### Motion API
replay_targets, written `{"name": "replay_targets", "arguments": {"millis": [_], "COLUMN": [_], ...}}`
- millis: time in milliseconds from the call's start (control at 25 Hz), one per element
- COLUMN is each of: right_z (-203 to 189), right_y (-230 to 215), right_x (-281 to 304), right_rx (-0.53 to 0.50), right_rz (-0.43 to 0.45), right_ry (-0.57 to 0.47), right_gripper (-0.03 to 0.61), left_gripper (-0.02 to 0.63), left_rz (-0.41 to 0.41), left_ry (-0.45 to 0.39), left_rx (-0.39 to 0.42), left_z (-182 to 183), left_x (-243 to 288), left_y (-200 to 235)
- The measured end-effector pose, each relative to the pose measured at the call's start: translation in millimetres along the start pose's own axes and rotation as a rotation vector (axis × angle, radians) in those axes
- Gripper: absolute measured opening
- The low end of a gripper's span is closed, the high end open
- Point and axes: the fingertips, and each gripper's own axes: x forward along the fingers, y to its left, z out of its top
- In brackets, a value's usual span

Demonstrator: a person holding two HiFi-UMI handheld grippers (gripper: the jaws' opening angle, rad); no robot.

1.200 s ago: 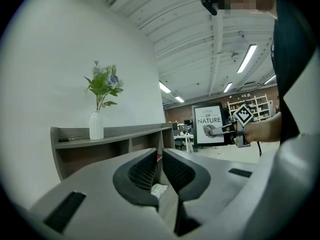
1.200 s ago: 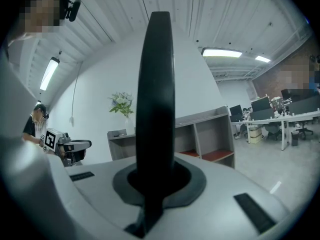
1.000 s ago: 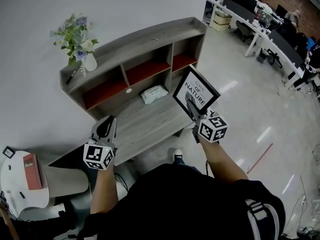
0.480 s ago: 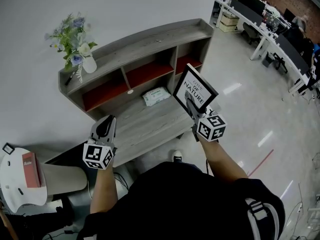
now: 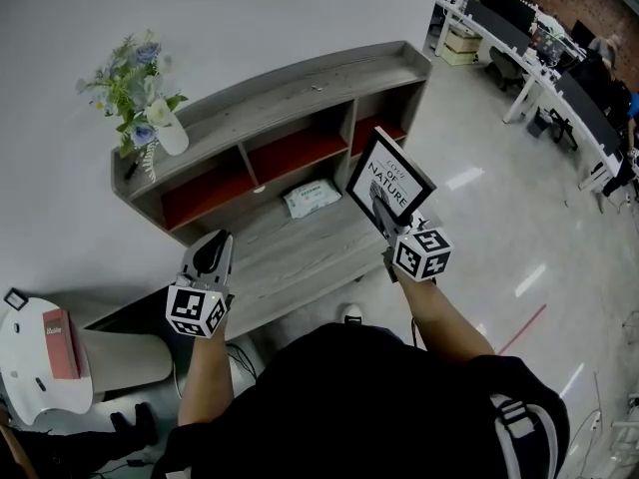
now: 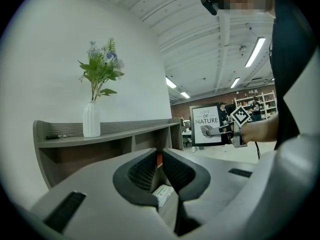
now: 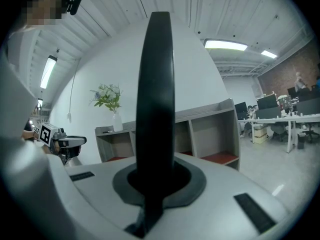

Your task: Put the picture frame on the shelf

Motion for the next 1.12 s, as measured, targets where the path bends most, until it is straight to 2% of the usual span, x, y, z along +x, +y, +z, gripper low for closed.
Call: {"name": "replay_targets", "arguments": {"millis": [920,1120], "right_z": [-0.2,-2.1], "right_y": [-49.9,-57.3], "right_x": [55.9,59.6], "right_rx": [0.004,-0.004], "right_rz": [0.027,0.042], "right_ry": [0.035,0.052], "right_gripper": [0.023,0.023], "left_gripper": [0.046,0.046], "left_rz": [0.041,0.026], "left_ry": [0.025,0.04], "left_rx": [-0.029,-0.025], "left_z": [-5.5,-5.0], "left_x": [63.9,80.1], "left_y": [15.9,9.7]}}
